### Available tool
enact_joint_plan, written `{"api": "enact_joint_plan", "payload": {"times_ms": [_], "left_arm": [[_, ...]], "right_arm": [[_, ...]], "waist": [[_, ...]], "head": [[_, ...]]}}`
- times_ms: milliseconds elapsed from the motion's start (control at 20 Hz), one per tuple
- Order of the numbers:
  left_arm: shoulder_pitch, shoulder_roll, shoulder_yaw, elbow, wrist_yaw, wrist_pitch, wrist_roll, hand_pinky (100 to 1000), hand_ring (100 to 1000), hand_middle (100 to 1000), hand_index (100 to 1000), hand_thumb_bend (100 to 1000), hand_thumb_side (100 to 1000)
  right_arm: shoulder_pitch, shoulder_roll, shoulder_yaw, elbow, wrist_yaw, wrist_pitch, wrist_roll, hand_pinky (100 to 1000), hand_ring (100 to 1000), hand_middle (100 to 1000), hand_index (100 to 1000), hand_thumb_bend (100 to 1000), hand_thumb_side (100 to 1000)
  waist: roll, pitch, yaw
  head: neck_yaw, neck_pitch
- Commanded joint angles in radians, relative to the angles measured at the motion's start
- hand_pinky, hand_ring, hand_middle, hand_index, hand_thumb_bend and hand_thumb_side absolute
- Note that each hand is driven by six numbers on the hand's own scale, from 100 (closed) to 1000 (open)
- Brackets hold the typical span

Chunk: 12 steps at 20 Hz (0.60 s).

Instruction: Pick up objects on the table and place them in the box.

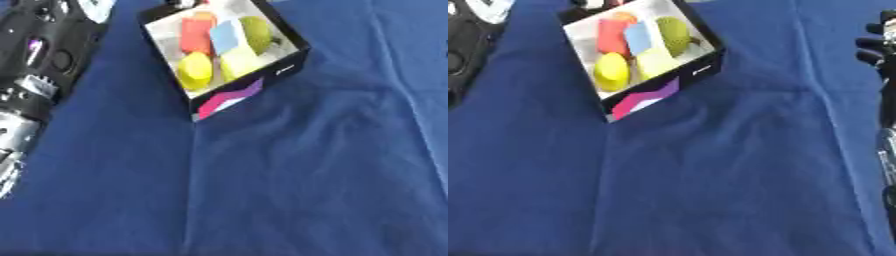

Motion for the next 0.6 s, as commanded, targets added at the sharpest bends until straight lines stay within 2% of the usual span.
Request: {"api": "enact_joint_plan", "payload": {"times_ms": [50,150,200,250,300,350,400,450,500,600], "left_arm": [[-0.015,-0.02,-0.007,0.01,-0.036,-0.026,0.026,839,759,646,580,255,100],[-0.01,-0.038,-0.001,0.037,-0.064,-0.031,0.039,871,829,761,745,299,100],[-0.008,-0.043,0.002,0.046,-0.073,-0.034,0.043,899,877,823,865,329,100],[-0.006,-0.045,0.005,0.052,-0.08,-0.036,0.048,915,894,847,915,351,239],[-0.006,-0.046,0.008,0.054,-0.085,-0.036,0.053,921,898,852,937,389,381],[-0.007,-0.045,0.014,0.051,-0.088,-0.034,0.063,921,897,852,945,443,569],[-0.007,-0.041,0.019,0.044,-0.089,-0.03,0.078,913,888,844,945,499,697],[-0.008,-0.033,0.022,0.033,-0.087,-0.026,0.096,904,883,839,943,573,787],[-0.008,-0.022,0.021,0.022,-0.085,-0.023,0.115,903,881,838,943,588,793],[-0.005,0.004,0.025,0.0,-0.073,-0.005,0.152,905,876,836,943,562,794]], "right_arm": [[-0.017,-0.01,-0.001,-0.018,-0.004,-0.001,0.006,772,734,722,816,100,695],[-0.018,-0.008,-0.001,-0.019,-0.005,-0.001,0.007,772,734,722,816,100,694],[-0.019,-0.008,-0.001,-0.019,-0.005,-0.001,0.008,772,734,722,816,100,694],[-0.019,-0.007,-0.001,-0.019,-0.005,-0.001,0.007,772,734,722,815,100,695],[-0.019,-0.007,-0.001,-0.019,-0.006,-0.001,0.007,772,733,722,815,100,696],[-0.019,-0.008,-0.001,-0.019,-0.006,-0.001,0.006,772,734,722,815,100,698],[-0.018,-0.008,-0.001,-0.018,-0.006,-0.001,0.006,772,733,722,816,100,699],[-0.018,-0.009,-0.001,-0.018,-0.006,-0.001,0.006,772,733,722,816,100,699],[-0.017,-0.01,-0.001,-0.018,-0.006,-0.001,0.006,772,733,722,816,100,700],[-0.015,-0.012,-0.002,-0.017,-0.005,0.0,0.005,772,733,721,816,100,692]], "waist": [[0.002,-0.037,-0.004],[0.002,-0.037,-0.005],[0.002,-0.037,-0.005],[0.002,-0.037,-0.005],[0.002,-0.037,-0.005],[0.003,-0.037,-0.004],[0.003,-0.038,-0.004],[0.003,-0.038,-0.003],[0.003,-0.039,-0.002],[0.005,-0.041,0.002]], "head": [[0.007,-0.008],[0.009,-0.006],[0.009,-0.007],[0.008,-0.006],[0.008,-0.006],[0.007,-0.005],[0.007,-0.003],[0.006,-0.002],[0.004,-0.001],[-0.001,0.002]]}}
